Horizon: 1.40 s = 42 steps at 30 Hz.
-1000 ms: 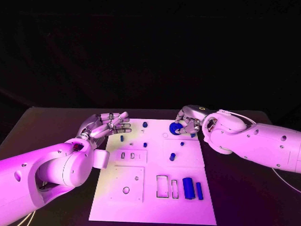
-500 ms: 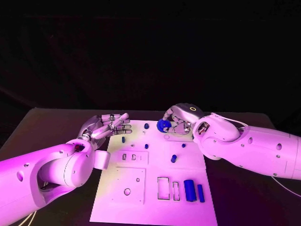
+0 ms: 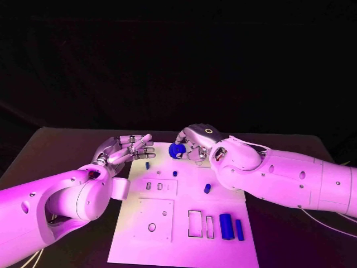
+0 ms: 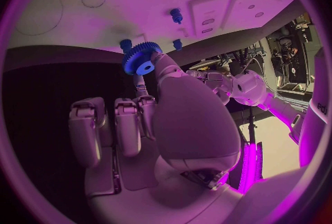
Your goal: Assemble the parts on the task board
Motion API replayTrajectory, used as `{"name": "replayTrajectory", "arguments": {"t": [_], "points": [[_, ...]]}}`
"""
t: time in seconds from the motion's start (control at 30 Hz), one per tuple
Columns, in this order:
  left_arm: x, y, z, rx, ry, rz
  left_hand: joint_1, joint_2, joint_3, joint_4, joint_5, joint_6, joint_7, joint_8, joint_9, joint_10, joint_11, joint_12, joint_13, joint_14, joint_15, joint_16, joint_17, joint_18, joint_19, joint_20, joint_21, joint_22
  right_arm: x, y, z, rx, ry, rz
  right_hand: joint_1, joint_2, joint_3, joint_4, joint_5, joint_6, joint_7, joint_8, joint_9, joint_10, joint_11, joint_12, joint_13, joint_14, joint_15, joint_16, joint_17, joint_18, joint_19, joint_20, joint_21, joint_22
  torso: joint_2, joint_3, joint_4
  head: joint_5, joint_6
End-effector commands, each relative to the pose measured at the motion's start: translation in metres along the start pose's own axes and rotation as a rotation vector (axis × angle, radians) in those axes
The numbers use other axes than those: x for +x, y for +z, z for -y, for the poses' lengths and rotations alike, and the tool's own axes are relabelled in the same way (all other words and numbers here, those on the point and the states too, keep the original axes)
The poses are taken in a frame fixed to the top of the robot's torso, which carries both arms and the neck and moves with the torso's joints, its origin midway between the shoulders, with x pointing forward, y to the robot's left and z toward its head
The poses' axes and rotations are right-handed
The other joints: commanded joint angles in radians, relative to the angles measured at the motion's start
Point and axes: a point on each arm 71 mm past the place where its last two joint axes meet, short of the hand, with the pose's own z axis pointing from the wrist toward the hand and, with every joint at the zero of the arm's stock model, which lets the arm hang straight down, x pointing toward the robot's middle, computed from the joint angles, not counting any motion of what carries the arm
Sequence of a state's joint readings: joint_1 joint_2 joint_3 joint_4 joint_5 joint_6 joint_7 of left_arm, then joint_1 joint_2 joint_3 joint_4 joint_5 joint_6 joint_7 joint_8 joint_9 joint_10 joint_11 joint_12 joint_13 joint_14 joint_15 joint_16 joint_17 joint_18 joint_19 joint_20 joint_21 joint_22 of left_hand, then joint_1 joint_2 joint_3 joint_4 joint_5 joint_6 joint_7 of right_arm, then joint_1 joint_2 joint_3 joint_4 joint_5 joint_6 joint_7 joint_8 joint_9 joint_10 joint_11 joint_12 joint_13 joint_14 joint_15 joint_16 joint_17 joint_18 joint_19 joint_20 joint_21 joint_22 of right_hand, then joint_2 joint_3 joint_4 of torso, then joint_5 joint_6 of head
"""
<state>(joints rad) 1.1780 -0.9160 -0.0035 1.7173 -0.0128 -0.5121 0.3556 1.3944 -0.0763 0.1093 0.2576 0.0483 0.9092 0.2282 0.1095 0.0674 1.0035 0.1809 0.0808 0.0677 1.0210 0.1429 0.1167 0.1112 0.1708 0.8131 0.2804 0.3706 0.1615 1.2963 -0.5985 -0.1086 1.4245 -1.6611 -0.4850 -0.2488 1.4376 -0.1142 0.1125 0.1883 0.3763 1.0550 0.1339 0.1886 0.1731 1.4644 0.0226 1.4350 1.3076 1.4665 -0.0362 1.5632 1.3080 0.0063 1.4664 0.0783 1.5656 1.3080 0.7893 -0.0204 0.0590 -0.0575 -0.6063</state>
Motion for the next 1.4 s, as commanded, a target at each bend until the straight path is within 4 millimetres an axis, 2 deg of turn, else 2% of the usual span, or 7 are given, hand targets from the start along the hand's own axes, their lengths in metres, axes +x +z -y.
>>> {"name": "replayTrajectory", "arguments": {"t": [0.03, 0.43, 0.57, 0.97, 1.1, 1.17, 1.4], "points": [[-0.001, 0.0, 0.002, 0.016, -0.006, -0.015, 0.007, 0.005, -0.006, 0.001, 0.002, 0.003, 0.007, -0.003, 0.0, -0.002, 0.007, -0.003, 0.0, -0.004, 0.006, -0.003, 0.001, 0.009, -0.007, -0.001, 0.002, -0.001, 0.005, 0.003, -0.002, -0.002, -0.023, -0.017, -0.011, -0.002, 0.007, 0.001, -0.005, 0.037, -0.035, 0.01, 0.025, -0.004, -0.002, -0.003, 0.118, 0.102, -0.007, 0.003, 0.251, -0.006, 0.104, -0.008, 0.005, 0.263, 0.0, 0.0008, -0.001, 0.002, -0.002], [-0.012, 0.003, 0.007, 0.035, -0.007, 0.016, 0.01, 0.005, -0.006, 0.0, 0.002, 0.003, 0.007, -0.004, 0.0, -0.002, 0.007, -0.004, 0.0, -0.004, 0.007, -0.004, 0.001, 0.009, -0.008, 0.0, 0.001, -0.001, 0.026, 0.012, -0.014, -0.01, -0.014, -0.058, -0.013, -0.005, 0.014, 0.003, -0.01, 0.03, -0.033, 0.005, 0.025, -0.007, 0.0, -0.006, 0.116, 0.101, -0.006, 0.002, 0.25, -0.006, 0.104, -0.008, 0.005, 0.262, 0.001, 0.0028, -0.0004, 0.007, -0.006], [-0.014, 0.003, 0.008, 0.037, -0.006, 0.021, 0.01, 0.005, -0.006, 0.0, 0.002, 0.003, 0.007, -0.004, 0.0, -0.002, 0.007, -0.004, 0.0, -0.004, 0.007, -0.004, 0.001, 0.009, -0.008, 0.0, 0.001, -0.001, 0.029, 0.013, -0.014, -0.007, -0.015, -0.062, -0.013, -0.006, 0.015, 0.003, -0.012, 0.029, -0.032, 0.004, 0.025, -0.008, 0.001, -0.007, 0.114, 0.101, -0.005, 0.002, 0.249, -0.006, 0.103, -0.008, 0.003, 0.261, 0.001, 0.002, -0.0033, 0.008, -0.007], [-0.016, 0.004, 0.008, 0.037, -0.005, 0.026, 0.011, 0.006, -0.006, -0.001, 0.002, 0.003, 0.007, -0.004, 0.0, -0.002, 0.007, -0.005, 0.0, -0.003, 0.007, -0.004, 0.001, 0.009, -0.009, 0.0, 0.001, -0.002, 0.031, 0.014, -0.01, 0.021, -0.03, -0.068, -0.02, -0.012, 0.023, 0.006, -0.03, 0.018, -0.026, -0.003, 0.024, -0.018, 0.005, -0.019, 0.104, 0.1, -0.002, -0.001, 0.244, -0.003, 0.096, -0.006, -0.002, 0.254, 0.0, 0.0029, -0.0019, 0.009, -0.011], [-0.017, 0.004, 0.008, 0.037, -0.005, 0.028, 0.011, 0.006, -0.006, -0.001, 0.002, 0.003, 0.007, -0.004, 0.0, -0.002, 0.007, -0.005, 0.0, -0.003, 0.007, -0.004, 0.001, 0.009, -0.009, 0.0, 0.001, -0.002, 0.03, 0.014, -0.009, 0.026, -0.032, -0.062, -0.03, -0.019, 0.027, 0.011, -0.054, -0.006, -0.016, -0.02, 0.02, -0.024, 0.014, -0.025, 0.099, 0.099, 0.005, -0.001, 0.242, -0.003, 0.095, -0.001, -0.004, 0.252, 0.001, 0.0033, -0.0024, 0.011, -0.01], [-0.017, 0.004, 0.008, 0.036, -0.004, 0.028, 0.011, 0.006, -0.006, -0.001, 0.002, 0.003, 0.007, -0.004, 0.0, -0.002, 0.007, -0.005, 0.0, -0.003, 0.007, -0.004, 0.001, 0.009, -0.009, 0.0, 0.001, -0.002, 0.031, 0.015, -0.009, 0.024, -0.029, -0.065, -0.04, -0.024, 0.028, 0.017, -0.089, -0.024, -0.008, -0.033, 0.016, -0.027, 0.021, -0.028, 0.096, 0.1, 0.012, -0.001, 0.244, -0.003, 0.094, 0.004, -0.004, 0.251, 0.001, 0.0034, -0.0031, 0.011, -0.01], [-0.017, 0.004, 0.008, 0.034, -0.004, 0.028, 0.011, 0.006, -0.006, -0.001, 0.002, 0.003, 0.007, -0.004, 0.0, -0.002, 0.007, -0.005, 0.0, -0.003, 0.007, -0.004, 0.001, 0.009, -0.009, 0.0, 0.001, -0.002, 0.033, 0.015, -0.012, 0.012, -0.019, -0.099, -0.109, -0.051, -0.019, 0.059, -0.139, -0.077, 0.013, -0.078, 0.001, -0.04, 0.043, -0.04, 0.085, 0.1, 0.031, 0.0, 0.245, -0.002, 0.092, 0.022, -0.006, 0.249, 0.001, 0.0029, -0.0021, 0.009, -0.01]]}}
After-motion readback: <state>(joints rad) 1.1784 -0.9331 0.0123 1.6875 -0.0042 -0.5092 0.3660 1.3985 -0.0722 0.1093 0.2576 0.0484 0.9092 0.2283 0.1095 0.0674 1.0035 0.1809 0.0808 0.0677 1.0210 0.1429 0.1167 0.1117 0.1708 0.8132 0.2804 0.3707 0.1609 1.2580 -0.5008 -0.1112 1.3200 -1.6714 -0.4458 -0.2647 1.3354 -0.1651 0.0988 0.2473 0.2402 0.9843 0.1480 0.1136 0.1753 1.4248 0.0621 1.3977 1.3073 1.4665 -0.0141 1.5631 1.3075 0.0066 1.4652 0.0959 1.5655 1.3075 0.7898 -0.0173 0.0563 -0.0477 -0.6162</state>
